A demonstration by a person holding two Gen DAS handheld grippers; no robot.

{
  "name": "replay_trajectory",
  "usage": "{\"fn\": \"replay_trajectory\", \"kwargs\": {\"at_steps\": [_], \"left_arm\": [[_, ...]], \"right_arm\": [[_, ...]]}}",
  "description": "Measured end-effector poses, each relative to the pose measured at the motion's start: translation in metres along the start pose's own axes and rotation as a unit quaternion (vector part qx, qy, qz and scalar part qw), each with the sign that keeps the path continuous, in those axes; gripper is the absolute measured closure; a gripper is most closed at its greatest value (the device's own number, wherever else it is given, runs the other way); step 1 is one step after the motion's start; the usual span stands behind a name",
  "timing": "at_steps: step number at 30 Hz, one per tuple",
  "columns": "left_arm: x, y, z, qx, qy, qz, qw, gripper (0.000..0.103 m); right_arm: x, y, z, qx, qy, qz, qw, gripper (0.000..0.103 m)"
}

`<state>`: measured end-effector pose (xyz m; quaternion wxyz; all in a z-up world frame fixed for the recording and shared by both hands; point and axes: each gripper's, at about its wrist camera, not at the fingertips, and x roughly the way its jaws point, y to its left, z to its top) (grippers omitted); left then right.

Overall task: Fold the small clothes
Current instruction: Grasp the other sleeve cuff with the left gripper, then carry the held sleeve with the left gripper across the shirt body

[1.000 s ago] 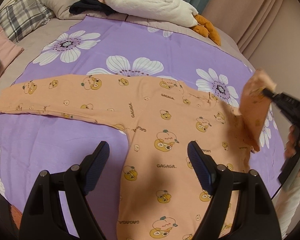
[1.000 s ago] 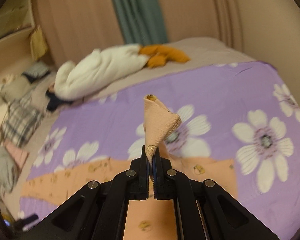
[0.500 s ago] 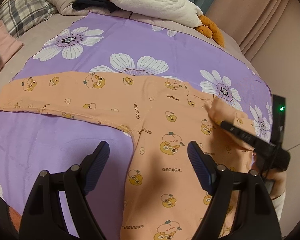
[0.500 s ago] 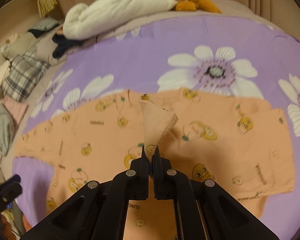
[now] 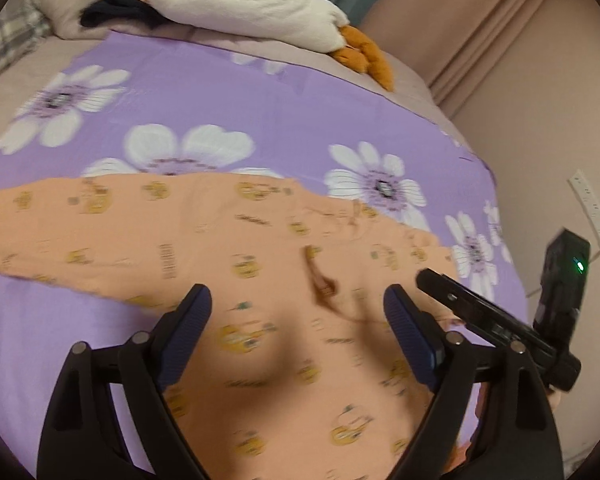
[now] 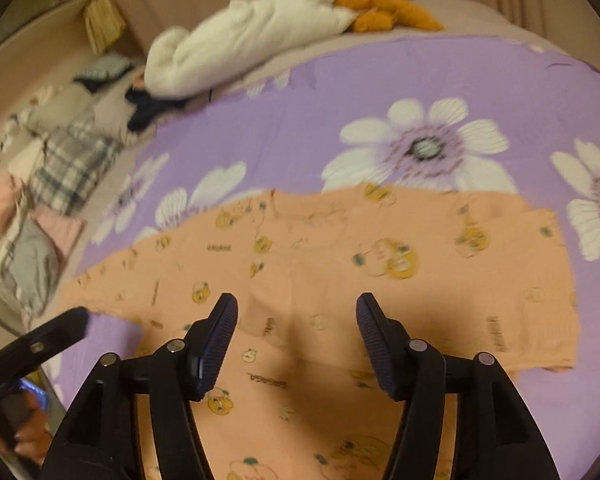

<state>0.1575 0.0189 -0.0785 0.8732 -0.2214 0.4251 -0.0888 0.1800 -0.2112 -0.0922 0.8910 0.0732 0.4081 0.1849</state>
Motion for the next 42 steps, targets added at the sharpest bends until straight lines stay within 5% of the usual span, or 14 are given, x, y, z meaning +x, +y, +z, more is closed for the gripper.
{"fn": "replay_trajectory", "kwargs": {"at_steps": [9, 12, 15, 17, 18, 33, 42], "left_arm": [[0.088, -0.025, -0.006, 0.016, 0.072, -0.017, 0.9971, 0.014], [0.108, -0.027, -0.010, 0.012, 0.088, -0.026, 0.9957, 0.025], [0.124, -0.027, -0.015, 0.012, 0.108, -0.027, 0.9937, 0.055], [0.132, -0.029, -0.019, 0.019, 0.112, -0.023, 0.9932, 0.090], [0.135, -0.030, -0.021, 0.026, 0.112, -0.013, 0.9933, 0.094], [0.052, -0.087, 0.038, 0.100, -0.007, -0.036, 0.9943, 0.098], [0.018, -0.081, 0.062, 0.107, -0.045, -0.015, 0.9931, 0.098]], "right_arm": [[-0.038, -0.059, -0.017, 0.060, -0.040, -0.097, 0.993, 0.040], [-0.039, -0.072, -0.023, 0.079, -0.038, -0.101, 0.991, 0.040], [-0.042, -0.083, -0.027, 0.093, -0.038, -0.105, 0.989, 0.040], [-0.042, -0.089, -0.031, 0.101, -0.037, -0.111, 0.988, 0.040], [-0.042, -0.092, -0.033, 0.106, -0.036, -0.112, 0.987, 0.040], [-0.047, -0.118, -0.042, 0.142, -0.034, -0.118, 0.982, 0.040], [-0.039, -0.114, -0.038, 0.135, -0.024, -0.110, 0.984, 0.040]]}}
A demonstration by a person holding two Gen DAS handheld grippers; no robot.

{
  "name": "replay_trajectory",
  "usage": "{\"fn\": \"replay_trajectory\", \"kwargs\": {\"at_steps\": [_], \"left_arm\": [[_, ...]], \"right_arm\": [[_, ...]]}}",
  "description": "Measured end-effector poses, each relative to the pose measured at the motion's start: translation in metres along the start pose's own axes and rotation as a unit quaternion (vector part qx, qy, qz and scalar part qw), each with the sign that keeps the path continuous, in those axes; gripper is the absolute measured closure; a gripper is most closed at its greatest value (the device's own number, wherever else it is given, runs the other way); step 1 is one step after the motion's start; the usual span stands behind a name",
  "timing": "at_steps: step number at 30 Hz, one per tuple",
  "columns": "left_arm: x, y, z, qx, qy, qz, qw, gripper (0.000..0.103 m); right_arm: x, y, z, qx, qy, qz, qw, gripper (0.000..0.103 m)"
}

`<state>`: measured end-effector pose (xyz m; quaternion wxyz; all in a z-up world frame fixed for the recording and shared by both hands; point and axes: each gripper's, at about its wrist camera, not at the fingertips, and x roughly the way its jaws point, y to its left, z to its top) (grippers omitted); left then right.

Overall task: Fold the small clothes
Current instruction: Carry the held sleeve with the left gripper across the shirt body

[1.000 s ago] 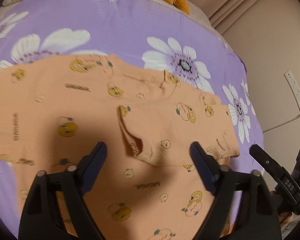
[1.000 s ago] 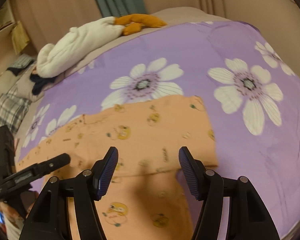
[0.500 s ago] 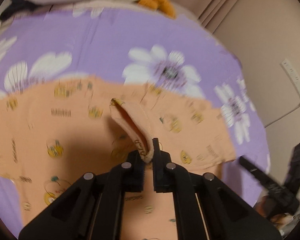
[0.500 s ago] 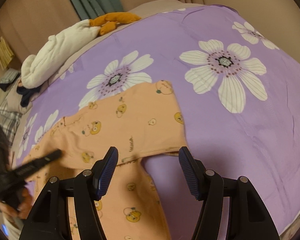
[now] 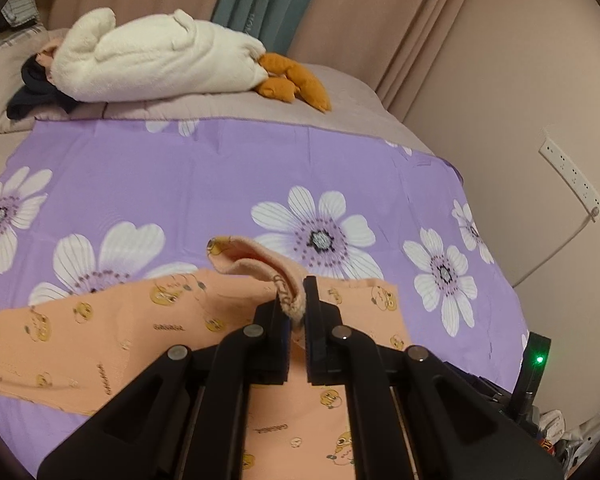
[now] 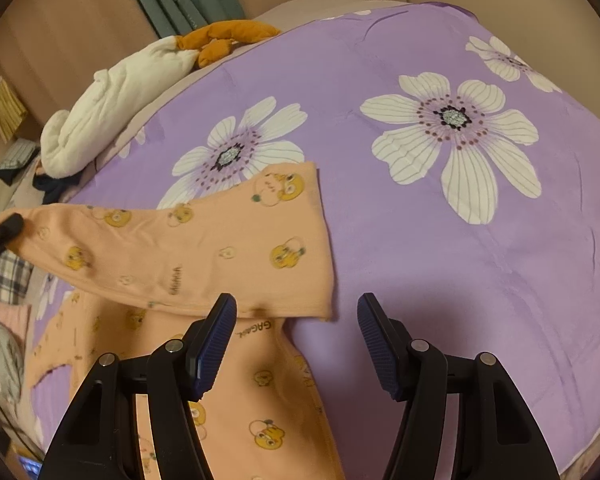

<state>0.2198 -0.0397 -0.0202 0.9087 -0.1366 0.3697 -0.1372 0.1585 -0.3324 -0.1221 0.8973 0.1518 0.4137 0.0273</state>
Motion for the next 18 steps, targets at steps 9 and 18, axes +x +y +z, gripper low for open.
{"fn": "replay_trajectory", "kwargs": {"at_steps": [9, 18], "left_arm": [[-0.019, 0.018, 0.008, -0.005, -0.011, 0.028, 0.9995, 0.098], [-0.026, 0.047, 0.006, -0.022, -0.008, 0.059, 0.9980, 0.098]], "right_arm": [[0.016, 0.008, 0.001, 0.005, 0.022, 0.015, 1.000, 0.040], [0.029, 0.025, 0.000, -0.008, 0.037, 0.014, 0.999, 0.040]]}}
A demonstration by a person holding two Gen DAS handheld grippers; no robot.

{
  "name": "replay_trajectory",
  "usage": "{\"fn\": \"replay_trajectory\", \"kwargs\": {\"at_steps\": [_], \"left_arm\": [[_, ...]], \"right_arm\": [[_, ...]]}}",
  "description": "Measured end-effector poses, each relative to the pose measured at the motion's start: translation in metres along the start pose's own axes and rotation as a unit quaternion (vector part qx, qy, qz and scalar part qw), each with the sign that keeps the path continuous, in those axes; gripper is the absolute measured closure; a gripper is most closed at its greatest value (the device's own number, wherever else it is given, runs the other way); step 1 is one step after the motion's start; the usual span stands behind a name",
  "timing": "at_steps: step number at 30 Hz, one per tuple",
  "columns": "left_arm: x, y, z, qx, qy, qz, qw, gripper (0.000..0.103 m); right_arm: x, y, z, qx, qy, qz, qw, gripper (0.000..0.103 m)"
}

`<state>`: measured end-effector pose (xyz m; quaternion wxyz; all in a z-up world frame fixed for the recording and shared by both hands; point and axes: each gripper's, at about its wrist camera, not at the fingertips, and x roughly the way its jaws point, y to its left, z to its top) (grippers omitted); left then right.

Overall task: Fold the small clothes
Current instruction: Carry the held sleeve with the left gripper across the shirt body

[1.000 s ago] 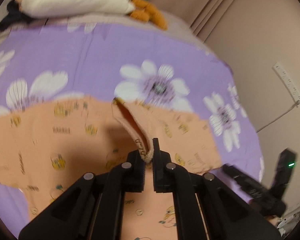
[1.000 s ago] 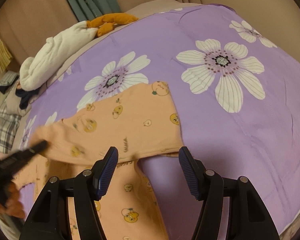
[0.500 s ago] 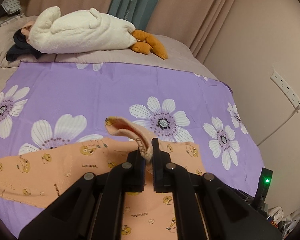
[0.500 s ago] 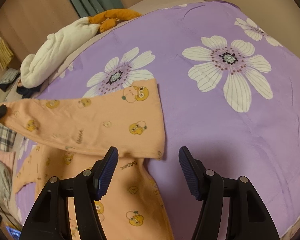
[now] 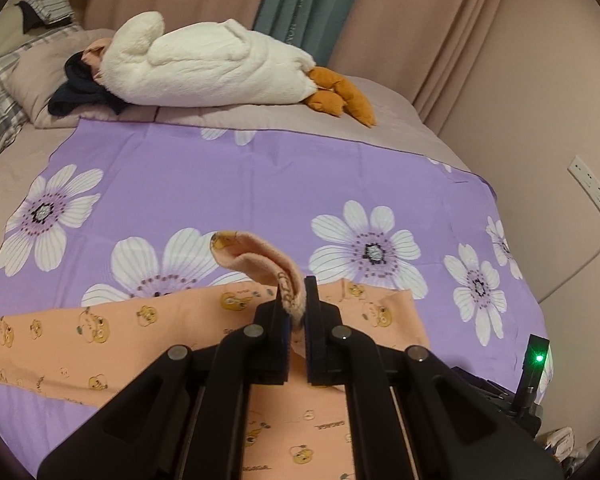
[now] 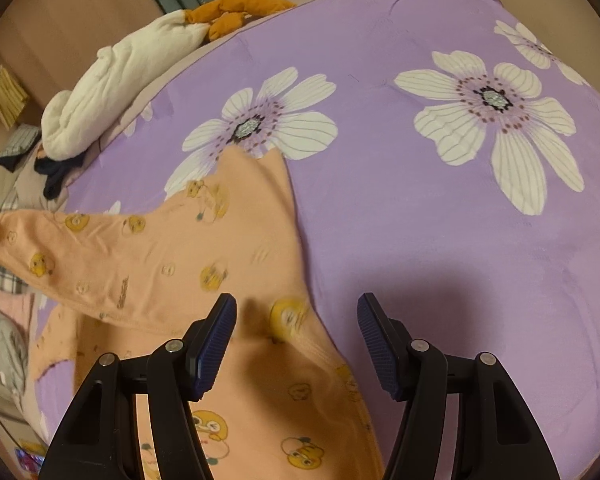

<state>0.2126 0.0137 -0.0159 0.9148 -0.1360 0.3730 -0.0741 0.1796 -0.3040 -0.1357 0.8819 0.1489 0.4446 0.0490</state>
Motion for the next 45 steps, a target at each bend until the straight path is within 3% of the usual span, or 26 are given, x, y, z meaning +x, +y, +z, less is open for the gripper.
{"fn": "replay_trajectory", "kwargs": {"at_steps": [19, 45], "left_arm": [[0.013, 0.054, -0.023, -0.033, 0.042, 0.042, 0.9977, 0.098], [0.053, 0.108, -0.080, -0.063, 0.124, 0.087, 0.9864, 0.096]], "right_arm": [[0.026, 0.018, -0.003, -0.014, 0.022, -0.021, 0.999, 0.040], [0.033, 0.025, -0.004, -0.026, 0.024, -0.044, 0.998, 0.040]]}}
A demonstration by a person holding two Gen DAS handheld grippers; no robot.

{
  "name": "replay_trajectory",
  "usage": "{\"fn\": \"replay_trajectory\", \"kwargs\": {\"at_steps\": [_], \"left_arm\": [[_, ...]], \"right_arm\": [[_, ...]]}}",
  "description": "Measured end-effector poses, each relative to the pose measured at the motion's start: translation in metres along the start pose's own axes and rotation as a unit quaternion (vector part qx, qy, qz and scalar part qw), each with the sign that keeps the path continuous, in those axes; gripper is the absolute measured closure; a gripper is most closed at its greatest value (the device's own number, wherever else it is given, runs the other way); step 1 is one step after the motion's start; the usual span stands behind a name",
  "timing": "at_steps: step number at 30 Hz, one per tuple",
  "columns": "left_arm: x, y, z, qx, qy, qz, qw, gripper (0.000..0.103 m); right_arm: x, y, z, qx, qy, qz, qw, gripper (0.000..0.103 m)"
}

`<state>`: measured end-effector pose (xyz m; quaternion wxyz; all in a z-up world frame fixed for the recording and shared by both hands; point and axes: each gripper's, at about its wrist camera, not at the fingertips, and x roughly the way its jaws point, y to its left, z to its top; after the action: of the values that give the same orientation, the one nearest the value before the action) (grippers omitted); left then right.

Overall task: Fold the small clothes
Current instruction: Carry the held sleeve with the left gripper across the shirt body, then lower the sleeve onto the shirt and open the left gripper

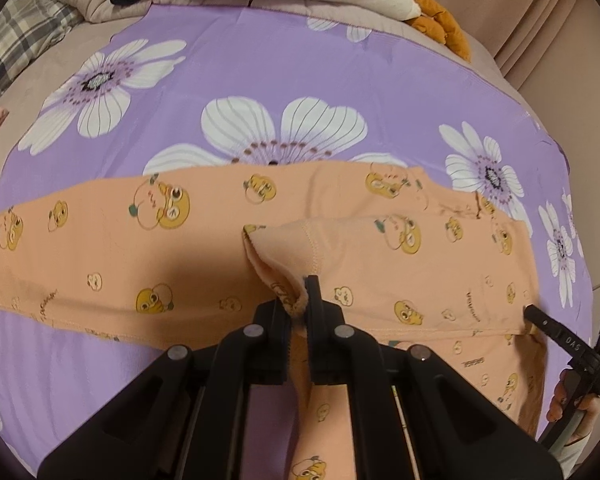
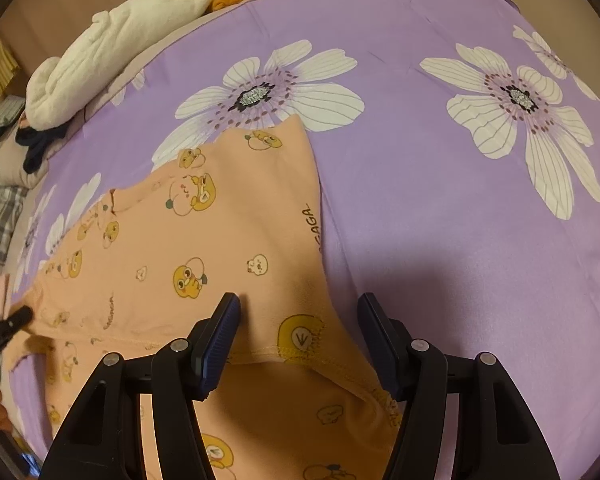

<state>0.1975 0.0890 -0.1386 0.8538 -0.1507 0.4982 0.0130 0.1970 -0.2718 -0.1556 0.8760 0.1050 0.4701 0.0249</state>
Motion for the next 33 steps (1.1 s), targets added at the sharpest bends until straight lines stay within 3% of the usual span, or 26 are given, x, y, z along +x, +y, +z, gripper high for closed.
{"fn": "replay_trajectory", "kwargs": {"at_steps": [14, 22, 27, 28, 29, 33], "left_arm": [[0.020, 0.011, -0.014, -0.011, 0.021, 0.014, 0.9996, 0.091], [0.018, 0.008, -0.017, -0.006, 0.007, 0.026, 0.9996, 0.086], [-0.007, 0.007, -0.022, -0.015, -0.005, 0.019, 0.9997, 0.061], [-0.014, 0.007, -0.023, -0.018, -0.011, 0.016, 0.9996, 0.052], [-0.023, 0.007, -0.024, -0.021, -0.019, 0.015, 0.9995, 0.042], [-0.063, 0.006, -0.027, -0.033, -0.063, 0.002, 0.9975, 0.023]], "right_arm": [[0.001, 0.001, 0.000, -0.002, -0.001, -0.007, 1.000, 0.040], [0.001, 0.007, -0.002, -0.015, -0.004, -0.031, 0.999, 0.040], [-0.014, 0.010, -0.004, -0.025, -0.020, -0.049, 0.998, 0.040], [-0.018, 0.012, -0.003, -0.029, -0.026, -0.050, 0.998, 0.040], [-0.025, 0.013, -0.003, -0.033, -0.034, -0.052, 0.997, 0.040], [-0.056, 0.021, -0.002, -0.048, -0.073, -0.049, 0.995, 0.039]]}}
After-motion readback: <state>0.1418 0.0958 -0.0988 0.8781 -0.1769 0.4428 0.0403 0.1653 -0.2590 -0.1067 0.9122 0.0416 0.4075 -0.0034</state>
